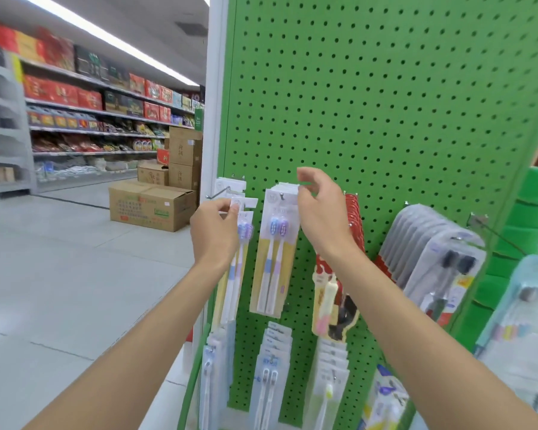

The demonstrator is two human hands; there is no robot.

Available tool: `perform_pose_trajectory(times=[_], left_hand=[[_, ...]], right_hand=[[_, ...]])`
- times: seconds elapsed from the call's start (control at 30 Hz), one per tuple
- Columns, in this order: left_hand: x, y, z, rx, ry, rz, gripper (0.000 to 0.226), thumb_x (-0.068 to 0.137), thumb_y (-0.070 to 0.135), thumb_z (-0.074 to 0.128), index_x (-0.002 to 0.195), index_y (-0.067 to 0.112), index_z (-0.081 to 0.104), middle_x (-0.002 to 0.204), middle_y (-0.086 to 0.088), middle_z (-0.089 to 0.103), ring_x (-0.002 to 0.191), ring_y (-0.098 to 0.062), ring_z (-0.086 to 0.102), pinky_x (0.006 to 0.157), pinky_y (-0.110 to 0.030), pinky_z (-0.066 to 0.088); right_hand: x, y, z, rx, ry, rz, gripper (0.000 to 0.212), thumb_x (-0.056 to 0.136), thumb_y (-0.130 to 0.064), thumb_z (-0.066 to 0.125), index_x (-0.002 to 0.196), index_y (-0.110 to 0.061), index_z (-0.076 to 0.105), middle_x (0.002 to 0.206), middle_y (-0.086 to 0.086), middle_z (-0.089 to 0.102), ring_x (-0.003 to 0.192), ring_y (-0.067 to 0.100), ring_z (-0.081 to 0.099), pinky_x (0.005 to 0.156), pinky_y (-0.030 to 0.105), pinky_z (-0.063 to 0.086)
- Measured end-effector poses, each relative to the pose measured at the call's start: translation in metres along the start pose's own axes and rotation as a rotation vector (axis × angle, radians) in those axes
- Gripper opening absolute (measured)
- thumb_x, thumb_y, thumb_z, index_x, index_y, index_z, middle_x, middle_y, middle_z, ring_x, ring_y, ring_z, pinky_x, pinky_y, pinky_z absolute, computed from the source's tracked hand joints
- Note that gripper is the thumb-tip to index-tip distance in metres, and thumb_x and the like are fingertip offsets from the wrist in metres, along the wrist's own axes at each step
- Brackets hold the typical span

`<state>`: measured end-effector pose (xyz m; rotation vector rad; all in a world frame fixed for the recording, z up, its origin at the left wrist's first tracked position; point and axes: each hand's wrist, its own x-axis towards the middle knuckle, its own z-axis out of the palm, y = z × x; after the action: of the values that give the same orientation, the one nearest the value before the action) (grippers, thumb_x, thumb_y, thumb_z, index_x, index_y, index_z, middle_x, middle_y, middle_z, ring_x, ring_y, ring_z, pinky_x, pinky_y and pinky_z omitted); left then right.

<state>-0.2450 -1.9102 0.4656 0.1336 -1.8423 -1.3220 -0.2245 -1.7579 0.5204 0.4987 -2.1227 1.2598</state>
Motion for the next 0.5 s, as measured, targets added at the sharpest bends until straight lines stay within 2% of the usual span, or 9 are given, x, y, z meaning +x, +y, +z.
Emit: perform_pose_trajectory(times=[0.07,0.13,0.23,0.33,0.43,0.5], left_hand=[[0.007,0.005,0.008,0.031,0.021,0.040,0.023,0.098,0.019,0.059,0.082,0.008,0.070,0.079,-0.002,0.070,0.076,-0.019,0.066,0.077,-0.038,0.055],[0.012,0.007,0.016,0.061,0.038,0.076,0.024,0.098,0.019,0.058,0.079,0.009,0.069,0.077,0.006,0.066,0.071,-0.014,0.063,0.073,-0.037,0.054],[0.020,0.000,0.030,0.095,0.038,0.117,0.030,0.099,0.019,0.057,0.073,0.007,0.066,0.072,0.000,0.066,0.067,-0.009,0.061,0.061,-0.032,0.049],[0.025,-0.003,0.041,0.075,0.035,0.122,0.028,0.099,0.016,0.057,0.074,0.006,0.065,0.072,0.001,0.064,0.069,-0.013,0.062,0.064,-0.034,0.049],[0.033,-0.007,0.055,0.054,0.034,0.107,0.031,0.099,0.015,0.056,0.070,0.005,0.061,0.070,-0.011,0.065,0.069,-0.025,0.062,0.068,-0.040,0.050],[0.039,-0.009,0.065,0.060,0.031,0.101,0.030,0.098,0.015,0.056,0.068,0.015,0.054,0.075,-0.017,0.066,0.068,-0.028,0.058,0.069,-0.044,0.050]], right_hand=[[0.027,-0.007,-0.008,-0.047,-0.015,0.017,0.046,0.096,0.003,0.039,0.138,-0.011,0.051,0.138,0.001,0.055,0.127,0.012,0.048,0.110,0.027,0.036],[0.053,-0.010,-0.015,-0.111,-0.074,0.063,0.046,0.096,0.005,0.037,0.135,-0.011,0.054,0.137,0.001,0.056,0.126,0.012,0.050,0.105,0.024,0.036],[0.085,-0.004,-0.020,-0.238,-0.252,0.129,0.043,0.097,0.003,0.036,0.128,-0.013,0.060,0.139,0.002,0.055,0.121,0.016,0.055,0.102,0.031,0.042],[0.107,0.010,-0.018,-0.361,-0.396,0.148,0.045,0.096,0.005,0.032,0.128,-0.011,0.059,0.143,0.007,0.052,0.132,0.023,0.049,0.106,0.033,0.037],[0.123,0.022,-0.016,-0.383,-0.483,0.184,0.044,0.097,0.006,0.032,0.130,-0.009,0.058,0.140,0.008,0.054,0.131,0.024,0.049,0.109,0.034,0.036],[0.129,0.029,-0.012,-0.385,-0.563,0.201,0.041,0.099,0.003,0.035,0.130,-0.009,0.059,0.137,0.008,0.057,0.128,0.020,0.050,0.111,0.034,0.035]])
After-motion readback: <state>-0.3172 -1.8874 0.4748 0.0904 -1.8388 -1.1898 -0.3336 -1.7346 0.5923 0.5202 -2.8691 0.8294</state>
